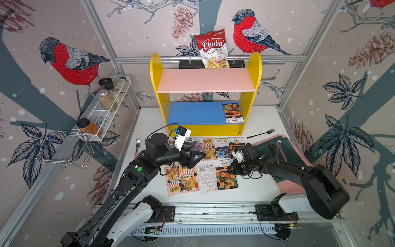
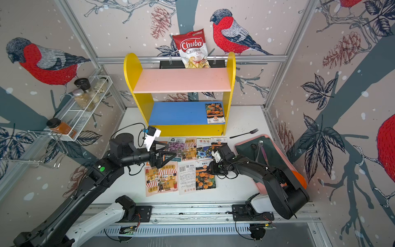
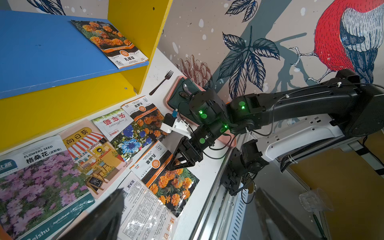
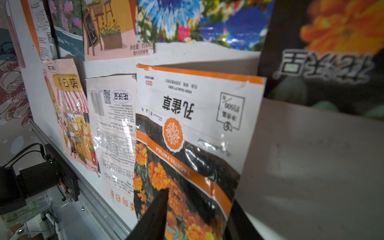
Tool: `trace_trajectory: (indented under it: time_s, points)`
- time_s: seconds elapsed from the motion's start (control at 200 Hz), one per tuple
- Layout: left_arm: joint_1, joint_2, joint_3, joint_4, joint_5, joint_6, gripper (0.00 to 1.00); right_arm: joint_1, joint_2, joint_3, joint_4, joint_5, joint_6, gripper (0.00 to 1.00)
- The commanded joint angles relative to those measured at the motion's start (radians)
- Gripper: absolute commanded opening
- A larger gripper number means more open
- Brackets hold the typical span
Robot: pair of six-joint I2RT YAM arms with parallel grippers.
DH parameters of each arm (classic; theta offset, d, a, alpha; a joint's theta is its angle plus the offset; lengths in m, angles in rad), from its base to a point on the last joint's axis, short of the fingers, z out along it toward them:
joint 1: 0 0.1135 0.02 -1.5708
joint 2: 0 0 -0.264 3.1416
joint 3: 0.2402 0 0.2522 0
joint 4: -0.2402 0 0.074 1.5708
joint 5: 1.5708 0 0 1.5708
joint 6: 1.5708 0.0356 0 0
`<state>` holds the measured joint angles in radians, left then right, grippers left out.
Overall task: Take the seed bag off the shelf
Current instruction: Place the seed packet at the center of the board.
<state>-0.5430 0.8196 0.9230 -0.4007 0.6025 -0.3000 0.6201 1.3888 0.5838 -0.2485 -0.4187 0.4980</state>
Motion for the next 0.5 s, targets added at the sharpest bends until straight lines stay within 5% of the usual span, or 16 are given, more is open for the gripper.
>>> trace_trajectory:
  time_s: [0.0,0.495]
  points:
    - [0.002,-0.001,-0.001,0.032,0.011,0.001,0.97,0.039,0.009,0.03,-0.054,0.103,0.011,0.5]
    - [0.001,0.006,-0.008,0.053,0.015,-0.008,0.97,0.143,-0.001,0.128,-0.196,0.369,0.033,0.61]
